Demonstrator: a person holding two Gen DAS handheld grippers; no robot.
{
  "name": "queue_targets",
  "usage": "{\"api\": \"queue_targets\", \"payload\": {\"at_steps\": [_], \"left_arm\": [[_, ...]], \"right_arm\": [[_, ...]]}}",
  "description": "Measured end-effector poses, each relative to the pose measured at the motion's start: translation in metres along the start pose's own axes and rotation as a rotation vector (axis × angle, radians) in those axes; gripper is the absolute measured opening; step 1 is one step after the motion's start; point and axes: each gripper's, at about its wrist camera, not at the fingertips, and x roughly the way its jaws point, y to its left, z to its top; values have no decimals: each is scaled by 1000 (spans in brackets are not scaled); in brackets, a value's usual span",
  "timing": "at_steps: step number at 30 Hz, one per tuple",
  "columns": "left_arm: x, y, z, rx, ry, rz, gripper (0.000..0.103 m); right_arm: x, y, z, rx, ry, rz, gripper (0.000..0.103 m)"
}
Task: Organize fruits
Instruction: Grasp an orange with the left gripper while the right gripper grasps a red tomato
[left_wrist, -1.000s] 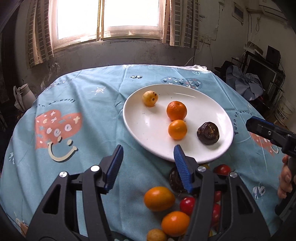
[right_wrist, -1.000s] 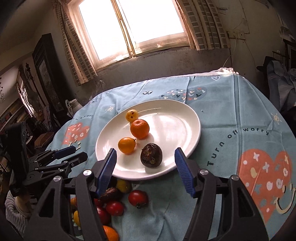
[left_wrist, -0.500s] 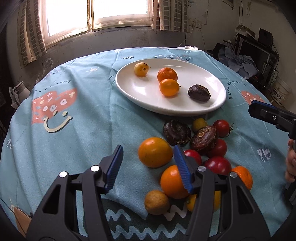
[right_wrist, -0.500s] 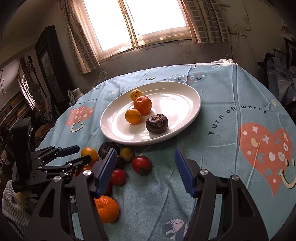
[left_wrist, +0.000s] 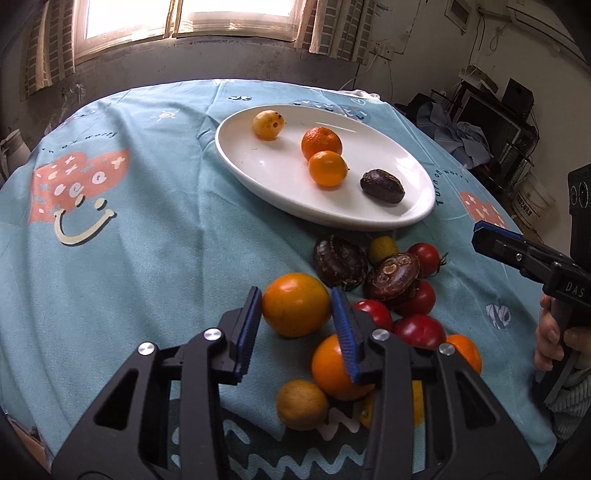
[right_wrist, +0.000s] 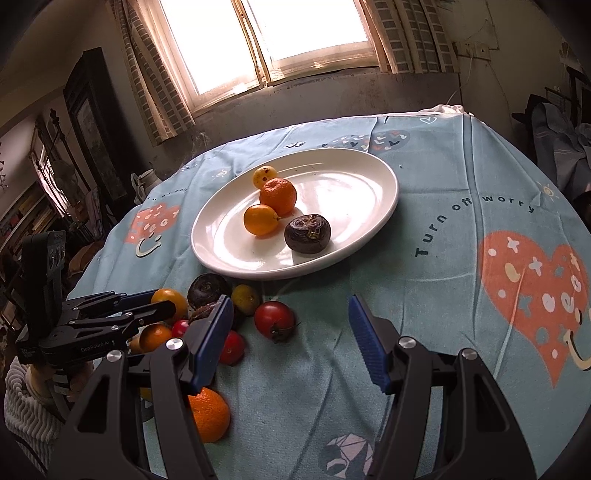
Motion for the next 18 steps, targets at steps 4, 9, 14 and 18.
{"api": "queue_targets", "payload": {"at_steps": [4,9,14,18], "left_arm": [[2,3,2,9,-20,80,41],[9,-5,3,55,-18,123,44],[8,-1,2,44,-9,124,43],[8,-1,2,45,-10,127,43]], "right_arm": [[6,1,-2,-12,21,-19,65],[20,7,-8,-49,74,-42,65],[41,16,-11,-101,140,-54,53],[52,21,-7,-124,162,-58,45]]}}
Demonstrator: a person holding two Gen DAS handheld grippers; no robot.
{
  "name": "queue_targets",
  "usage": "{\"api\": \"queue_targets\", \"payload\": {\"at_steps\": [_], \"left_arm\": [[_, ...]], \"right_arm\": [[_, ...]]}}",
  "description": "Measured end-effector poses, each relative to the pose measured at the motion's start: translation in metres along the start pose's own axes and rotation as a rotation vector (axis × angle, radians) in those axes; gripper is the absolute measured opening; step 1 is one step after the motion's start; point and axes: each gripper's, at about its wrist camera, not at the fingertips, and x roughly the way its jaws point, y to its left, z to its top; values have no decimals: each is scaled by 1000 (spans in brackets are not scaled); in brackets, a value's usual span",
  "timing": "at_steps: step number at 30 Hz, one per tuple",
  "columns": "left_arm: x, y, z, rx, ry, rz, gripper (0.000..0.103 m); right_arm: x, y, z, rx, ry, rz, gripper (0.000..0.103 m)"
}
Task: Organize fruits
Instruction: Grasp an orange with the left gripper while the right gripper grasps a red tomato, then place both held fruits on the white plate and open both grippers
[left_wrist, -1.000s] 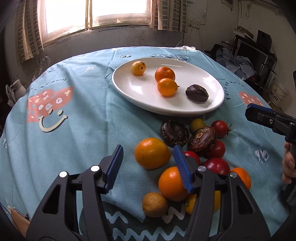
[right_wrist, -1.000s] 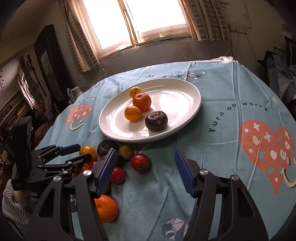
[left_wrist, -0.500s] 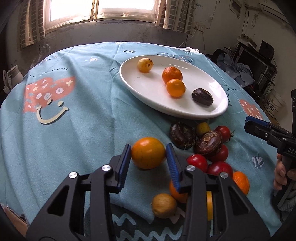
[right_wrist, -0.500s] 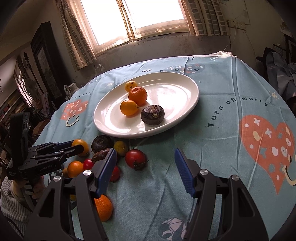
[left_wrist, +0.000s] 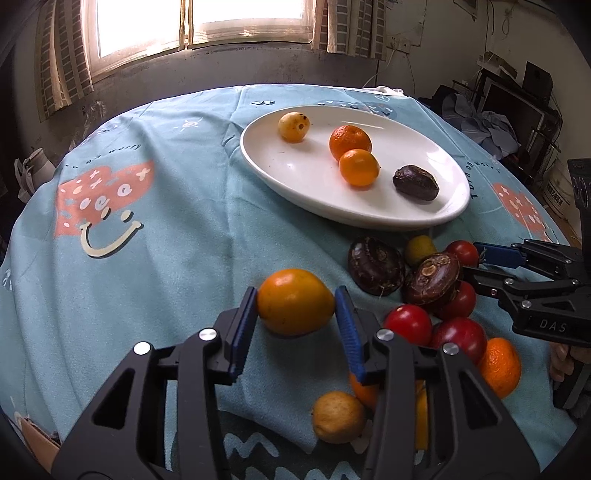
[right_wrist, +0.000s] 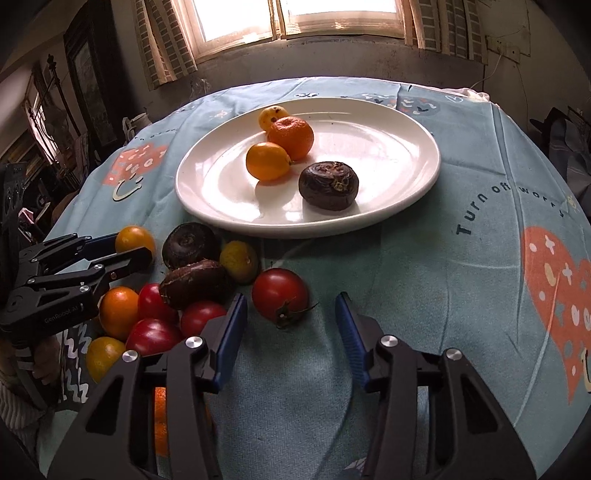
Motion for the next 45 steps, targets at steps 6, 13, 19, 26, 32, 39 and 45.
{"api": "queue_targets", "payload": {"at_steps": [6,13,19,26,32,39,45], "left_arm": [[-1,0,-1,-2,-4,2,43],[-33,-13,26,8,-107,-6,43],[-4,-26,79,10,-101,-14,43],[28,-19,78,-42,-59,-16,52],[-8,3,54,-82,-95,-3,55],[-40,7,-5,-49,-62,40,55],[-59,-8,-46,68,-42,22,55]], "right_arm": [[2,4,2,-37,10,-9,29],[-57,-7,18,15,-175,9,29],[-30,-19,60,59,-168,-9,29],[-7,-30,61,116,-172,42,58],[-45,-27,44,132,-215,87,58],[-71,4,-7,55,-187,145,58],[-78,35,-45,-53,-129,183,58]]}}
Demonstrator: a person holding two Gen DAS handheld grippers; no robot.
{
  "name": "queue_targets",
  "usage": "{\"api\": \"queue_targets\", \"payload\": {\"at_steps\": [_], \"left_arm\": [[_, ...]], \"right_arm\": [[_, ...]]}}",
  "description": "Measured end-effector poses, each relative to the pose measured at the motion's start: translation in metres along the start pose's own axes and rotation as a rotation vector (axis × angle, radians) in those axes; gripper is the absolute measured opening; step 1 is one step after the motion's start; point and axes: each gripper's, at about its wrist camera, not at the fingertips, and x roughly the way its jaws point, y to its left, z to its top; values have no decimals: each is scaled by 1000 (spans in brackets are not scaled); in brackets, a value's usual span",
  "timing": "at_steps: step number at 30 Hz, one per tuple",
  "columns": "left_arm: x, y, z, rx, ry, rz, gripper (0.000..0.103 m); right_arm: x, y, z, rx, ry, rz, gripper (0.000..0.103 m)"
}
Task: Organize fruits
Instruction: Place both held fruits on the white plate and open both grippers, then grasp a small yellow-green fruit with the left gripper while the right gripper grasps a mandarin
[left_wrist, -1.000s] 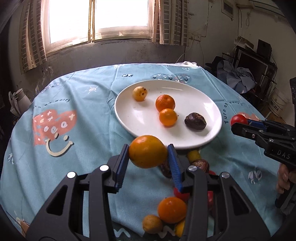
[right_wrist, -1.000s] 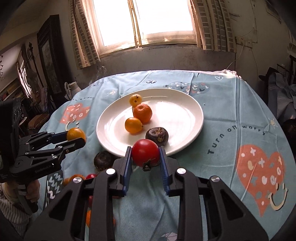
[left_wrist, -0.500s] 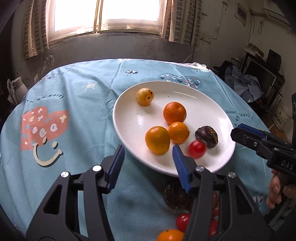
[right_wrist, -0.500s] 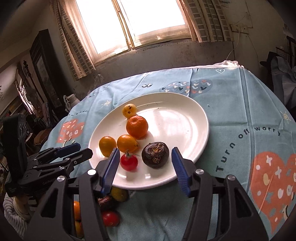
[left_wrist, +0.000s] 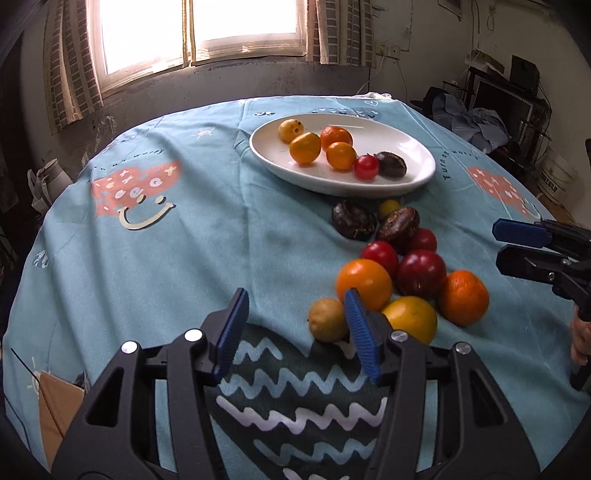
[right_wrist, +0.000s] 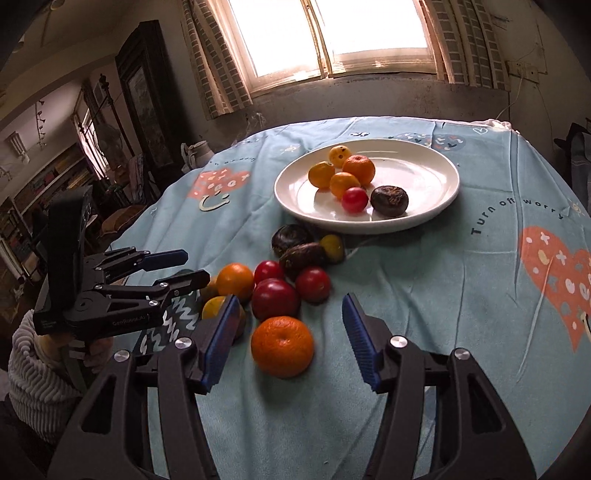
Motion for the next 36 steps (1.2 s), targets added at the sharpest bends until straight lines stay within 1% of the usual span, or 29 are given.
{"api": "queue_targets", "payload": {"at_steps": [3,5,6,7,11,13,15,17,18,22,25,28,31,33,36], "left_arm": [[5,-7,-6,41,28,-1,55],[11,-5,-7,42,54,-7,55],[15,-4,-7,39,70,-5,58],[19,-2,-7,33,83,-6,58],[29,-1,-3,43,91,1,57],[31,1,-1,35,93,-23,53],[31,1,0,34,89,-38,42],[30,-3,0,54,83,-40,36],[30,-5,1,62,82,-41,33],[30,-7,1,69,81,-53,29],[29,-8,1,75,77,-49,28],[21,-8,2,68,40,-26,28],[6,-10,8,64,-13,-24,28],[-2,-12,23,67,-45,-23,28],[0,-14,57,60,-71,-18,28]], "right_arm": [[11,5,-5,-24,47,-8,58],[16,3,-7,-15,70,-15,58],[19,1,-8,-7,80,-18,58],[21,1,-10,-1,90,-17,58],[30,1,-13,-3,122,-22,58],[33,1,-13,0,129,-17,57],[35,2,-14,4,133,-6,54],[35,2,-14,0,134,-1,51],[35,3,-14,-3,134,5,48],[35,7,-15,-19,135,5,45],[34,6,-15,-18,134,6,44],[27,3,-12,-7,108,3,44],[10,-4,-5,24,39,-9,44],[1,-10,7,39,-4,-23,44],[-2,-23,36,64,-37,-53,44]]}}
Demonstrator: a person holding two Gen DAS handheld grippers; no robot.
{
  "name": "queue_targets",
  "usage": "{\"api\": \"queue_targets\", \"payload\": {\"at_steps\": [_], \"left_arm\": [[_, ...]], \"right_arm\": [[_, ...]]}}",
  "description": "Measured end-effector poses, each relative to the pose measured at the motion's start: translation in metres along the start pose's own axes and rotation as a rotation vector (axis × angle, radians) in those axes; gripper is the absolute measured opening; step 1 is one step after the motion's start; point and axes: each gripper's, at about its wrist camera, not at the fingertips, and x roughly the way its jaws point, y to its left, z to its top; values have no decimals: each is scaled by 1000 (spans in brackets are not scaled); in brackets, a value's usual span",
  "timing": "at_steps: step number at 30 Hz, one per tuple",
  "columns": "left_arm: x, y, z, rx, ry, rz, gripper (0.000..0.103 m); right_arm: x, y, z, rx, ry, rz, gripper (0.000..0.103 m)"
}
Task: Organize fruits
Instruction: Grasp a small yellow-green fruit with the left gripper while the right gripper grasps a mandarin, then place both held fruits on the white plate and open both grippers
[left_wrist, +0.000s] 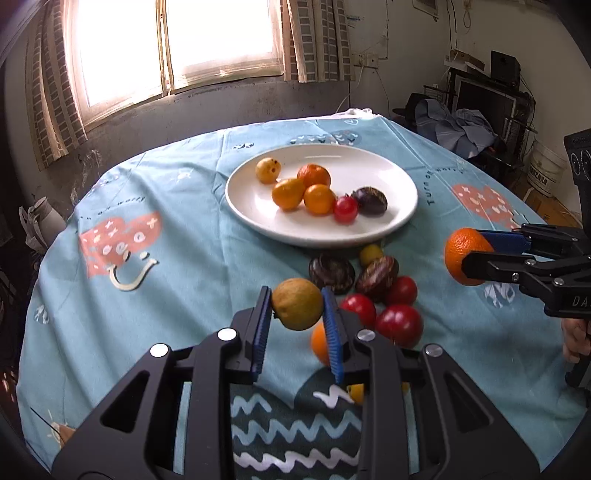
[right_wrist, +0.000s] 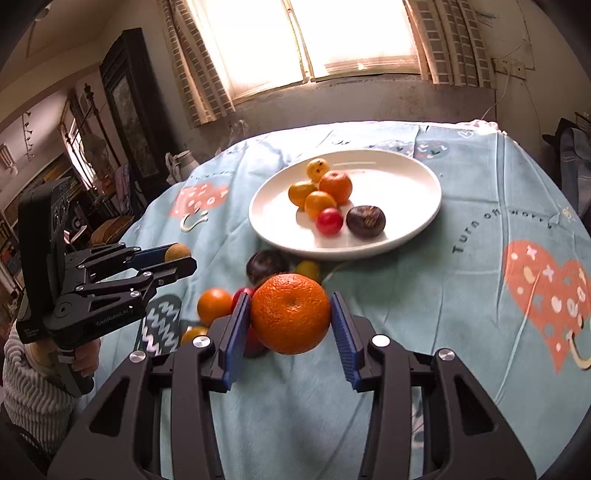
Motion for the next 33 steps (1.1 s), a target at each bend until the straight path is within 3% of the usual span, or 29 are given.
{"api": "queue_targets", "payload": {"at_steps": [5,10,13,14,15,19,24,33], "left_arm": [[37,-2,48,-34,6,-6,28],[84,0,58,-81,55,-26,28],[99,1,55,-98,75,-18,30],[101,2,52,-103,77,-14,37],[100,3,50,-103,74,-16,41],[75,8,41,-110,29,5,54],[43,14,11,-120,23,20,54],[3,8,-35,-102,9,39,55]], "right_arm": [[27,-24,42,39,-13,-64,44],[65,-43,51,97,15,-52,45],[72,-52,52,123,15,-58,52],[69,-54,52,127,-1,-59,60],[64,-54,52,131,-21,-67,64],[39,-51,48,142,-70,-33,64],[9,-32,24,118,-95,3,64],[-1,-6,-17,77,-42,27,64]]}}
